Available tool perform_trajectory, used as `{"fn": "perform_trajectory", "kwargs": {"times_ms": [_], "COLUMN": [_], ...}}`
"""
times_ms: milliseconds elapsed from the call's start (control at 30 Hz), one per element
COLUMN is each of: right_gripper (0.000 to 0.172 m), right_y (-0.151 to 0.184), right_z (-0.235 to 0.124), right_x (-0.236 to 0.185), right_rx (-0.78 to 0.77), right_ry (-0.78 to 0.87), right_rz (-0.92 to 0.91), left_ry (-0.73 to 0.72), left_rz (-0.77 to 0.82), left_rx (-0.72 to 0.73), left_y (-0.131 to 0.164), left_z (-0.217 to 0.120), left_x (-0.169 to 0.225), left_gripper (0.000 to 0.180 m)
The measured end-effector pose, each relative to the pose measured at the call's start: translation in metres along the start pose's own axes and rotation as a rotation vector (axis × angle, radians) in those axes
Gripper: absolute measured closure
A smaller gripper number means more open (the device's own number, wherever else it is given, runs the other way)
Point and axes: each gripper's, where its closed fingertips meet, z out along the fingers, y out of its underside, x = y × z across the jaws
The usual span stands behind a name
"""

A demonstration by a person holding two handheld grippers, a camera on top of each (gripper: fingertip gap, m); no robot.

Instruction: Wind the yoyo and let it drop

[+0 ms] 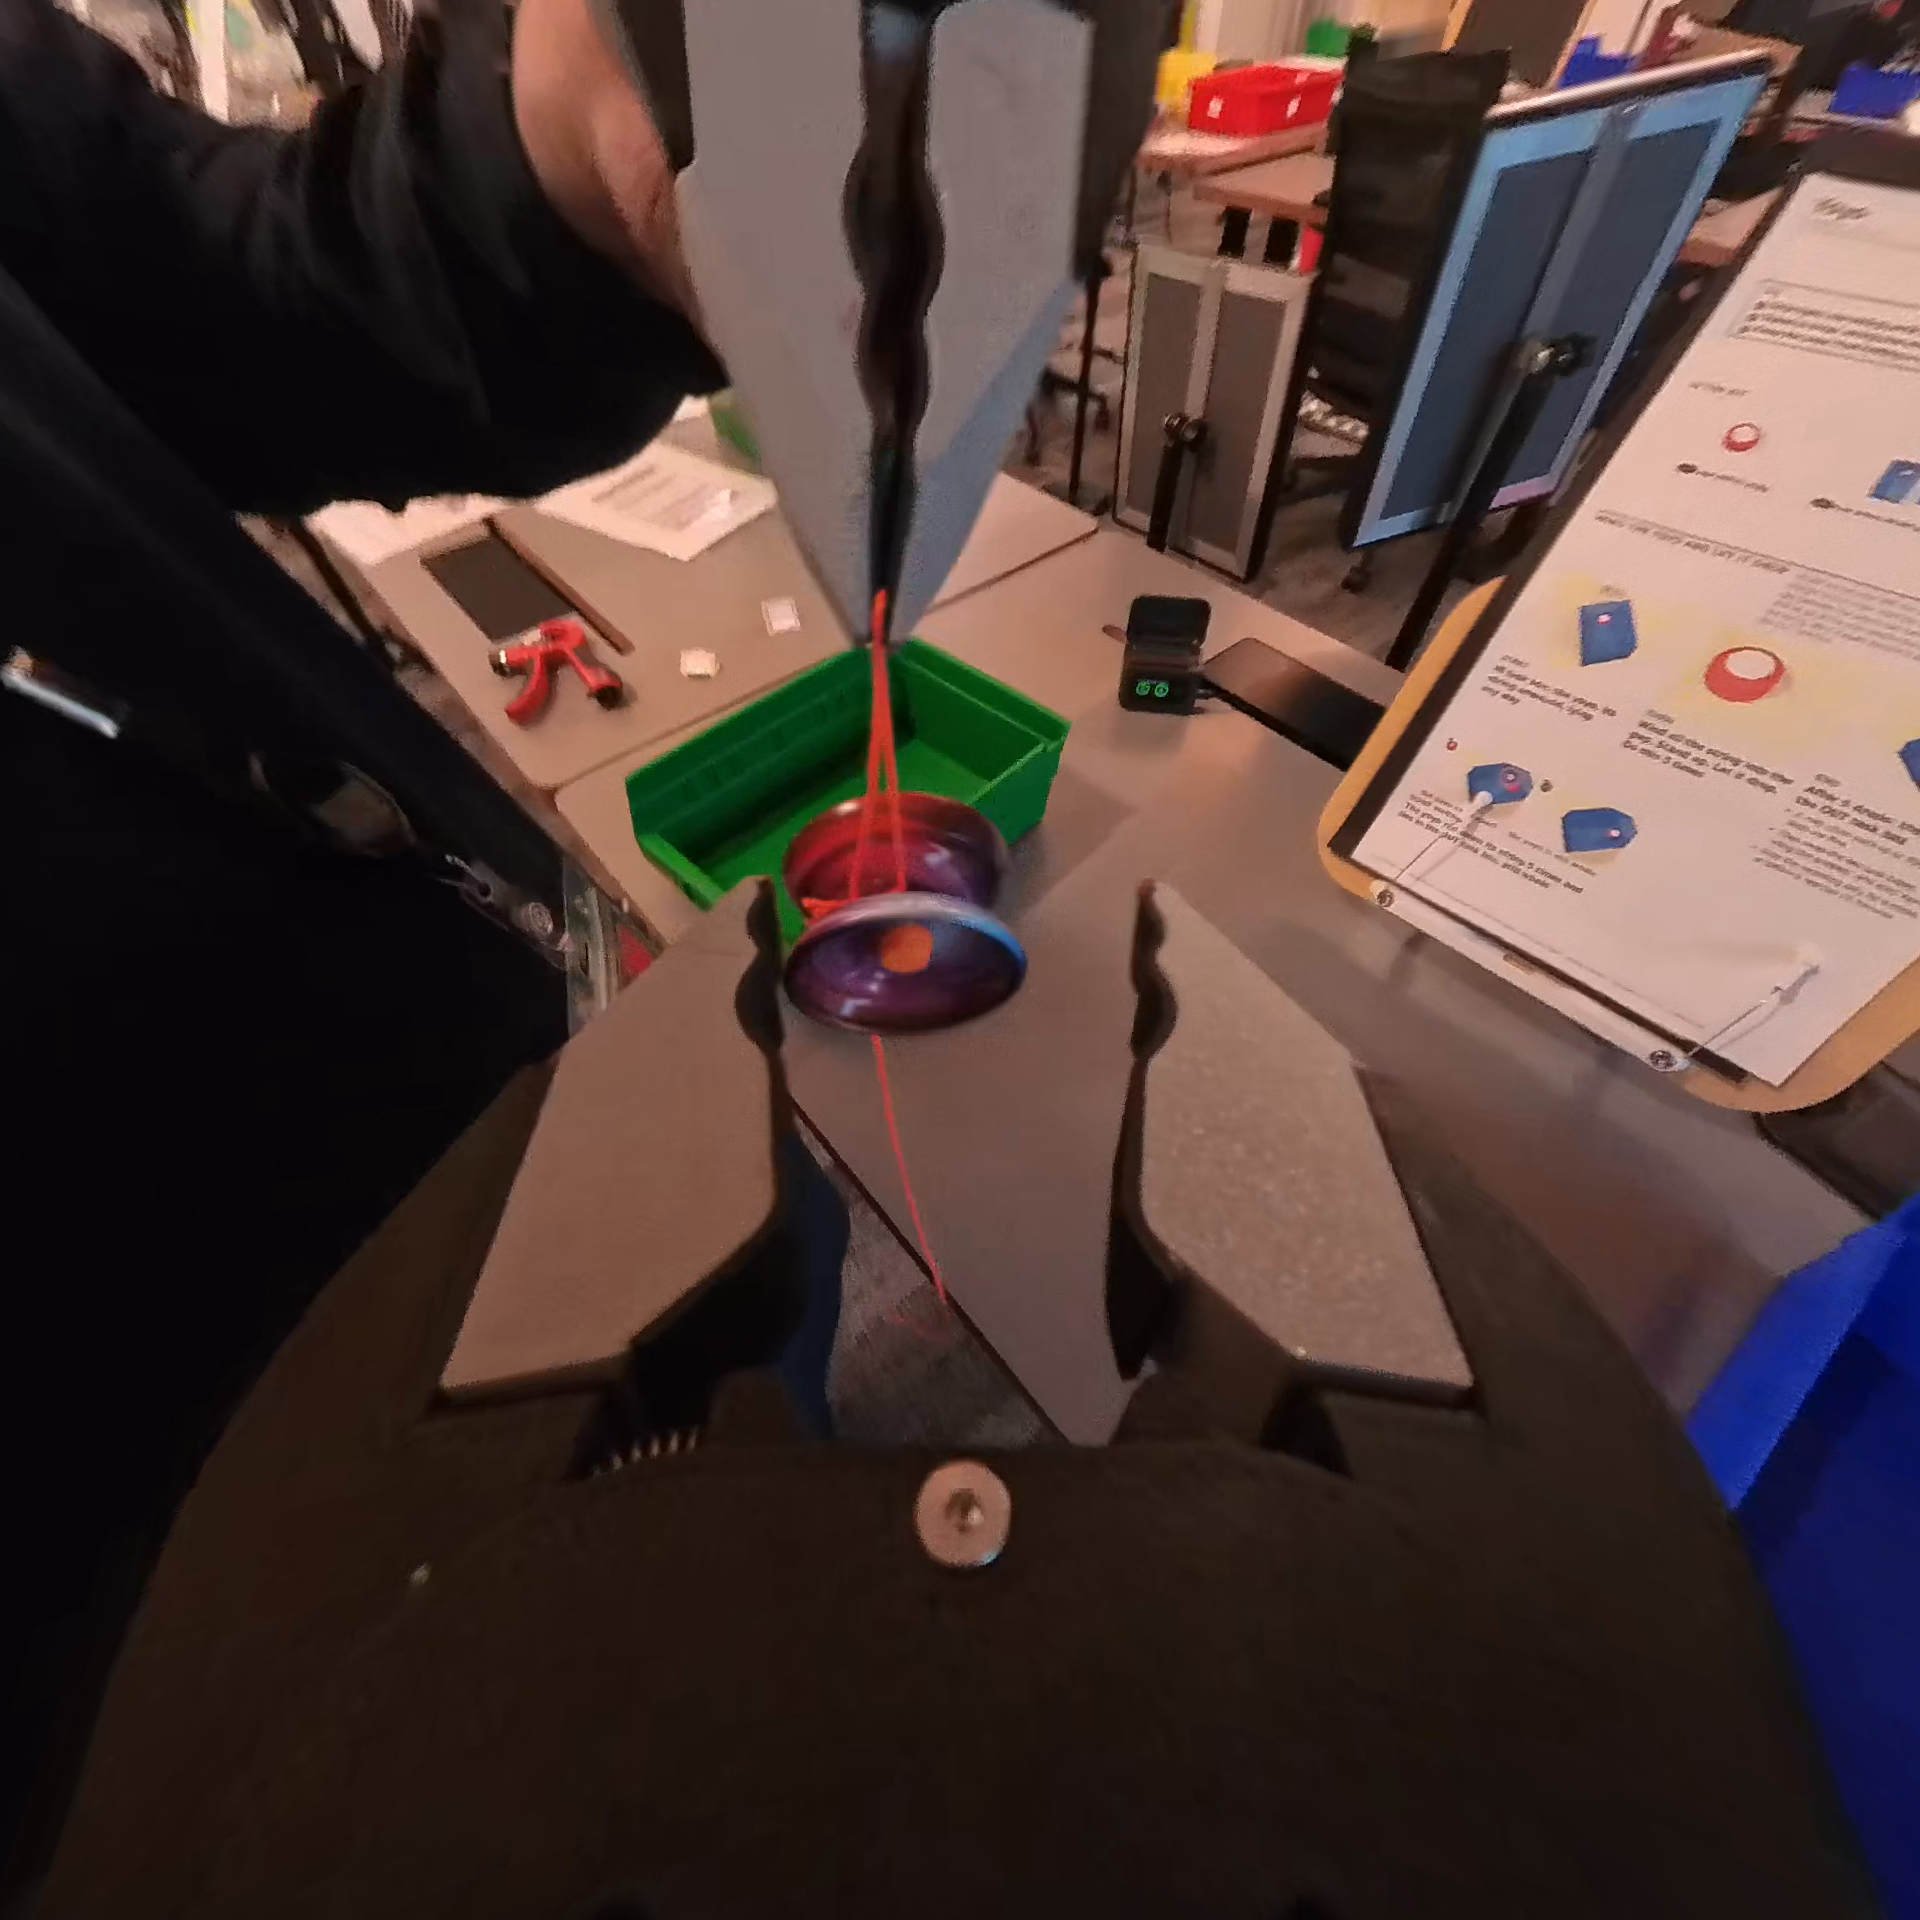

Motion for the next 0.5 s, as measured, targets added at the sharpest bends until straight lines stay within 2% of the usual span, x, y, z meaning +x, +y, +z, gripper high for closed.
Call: {"fn": "perform_trajectory", "kwargs": {"times_ms": [100, 133, 167, 200, 233, 333, 433, 500], "right_gripper": [0.152, 0.164, 0.168, 0.169, 0.163, 0.128, 0.130, 0.137], "right_y": [0.016, 0.018, 0.018, 0.018, 0.018, 0.024, 0.029, 0.029], "right_z": [0.012, 0.014, 0.017, 0.018, 0.020, 0.022, 0.025, 0.026], "right_x": [0.000, 0.000, -0.003, -0.008, -0.010, -0.011, -0.019, -0.020], "right_rx": [-0.087, -0.098, -0.087, -0.073, -0.066, -0.072, -0.074, -0.063], "right_ry": [0.020, 0.015, -0.003, -0.028, -0.038, -0.053, -0.115, -0.121], "right_rz": [-0.075, -0.077, -0.072, -0.064, -0.051, 0.017, 0.064, 0.064], "left_ry": [0.004, 0.005, 0.008, 0.010, 0.008, 0.021, 0.018, 0.019], "left_rz": [-0.002, -0.004, -0.005, -0.008, -0.010, -0.025, -0.031, -0.035], "left_rx": [-0.003, -0.004, 0.000, 0.005, 0.005, 0.031, 0.039, 0.040], "left_y": [0.002, 0.003, 0.003, 0.003, 0.004, 0.004, 0.005, 0.007], "left_z": [0.001, 0.001, 0.001, 0.000, -0.001, -0.004, -0.006, -0.007], "left_x": [0.001, 0.002, 0.003, 0.003, 0.004, 0.006, 0.006, 0.006], "left_gripper": [0.180, 0.180, 0.180, 0.180, 0.180, 0.180, 0.180, 0.180]}}
